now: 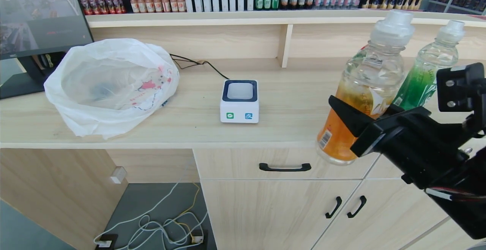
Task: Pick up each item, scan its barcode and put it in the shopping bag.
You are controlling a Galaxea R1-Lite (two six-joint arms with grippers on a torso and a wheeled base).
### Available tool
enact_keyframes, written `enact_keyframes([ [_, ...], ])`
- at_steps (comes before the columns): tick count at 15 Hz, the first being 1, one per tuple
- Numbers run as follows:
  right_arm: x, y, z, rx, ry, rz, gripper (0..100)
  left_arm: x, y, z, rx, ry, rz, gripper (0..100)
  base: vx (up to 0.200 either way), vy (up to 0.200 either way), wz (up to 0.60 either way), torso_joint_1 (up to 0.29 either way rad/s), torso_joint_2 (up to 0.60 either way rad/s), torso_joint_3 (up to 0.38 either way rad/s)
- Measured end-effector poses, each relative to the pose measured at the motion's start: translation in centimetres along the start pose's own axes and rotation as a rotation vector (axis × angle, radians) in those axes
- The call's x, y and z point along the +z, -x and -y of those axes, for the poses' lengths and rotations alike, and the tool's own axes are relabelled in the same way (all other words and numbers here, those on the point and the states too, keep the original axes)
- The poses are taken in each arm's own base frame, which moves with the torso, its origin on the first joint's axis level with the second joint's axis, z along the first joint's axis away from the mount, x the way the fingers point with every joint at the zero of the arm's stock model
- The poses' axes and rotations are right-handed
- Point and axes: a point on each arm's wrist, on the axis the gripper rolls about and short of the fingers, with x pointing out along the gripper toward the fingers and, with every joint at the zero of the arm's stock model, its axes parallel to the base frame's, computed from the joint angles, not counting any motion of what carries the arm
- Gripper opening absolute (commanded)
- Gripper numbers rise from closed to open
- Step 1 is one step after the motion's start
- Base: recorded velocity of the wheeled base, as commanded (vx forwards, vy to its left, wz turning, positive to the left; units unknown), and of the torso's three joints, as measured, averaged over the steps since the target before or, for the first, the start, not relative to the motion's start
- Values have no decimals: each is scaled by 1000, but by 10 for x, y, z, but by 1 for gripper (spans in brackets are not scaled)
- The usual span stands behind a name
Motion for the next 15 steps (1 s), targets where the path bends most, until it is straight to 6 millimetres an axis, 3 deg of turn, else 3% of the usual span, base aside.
enact_keyframes([
  [5, 0, 23, -13, 238, -142, -9, 0, 0, 0, 0, 0, 0, 0, 100, 0, 0, 0, 0, 0, 0],
  [12, -10, 22, -23, 521, -436, -81, 0, 0, 0, 0, -1, 0, 0, 100, 0, 0, 0, 0, 0, 0],
  [15, -7, 14, -27, 598, -551, -23, 0, 0, 0, 0, 1, 0, 0, 100, 0, 0, 0, 0, 0, 0],
])
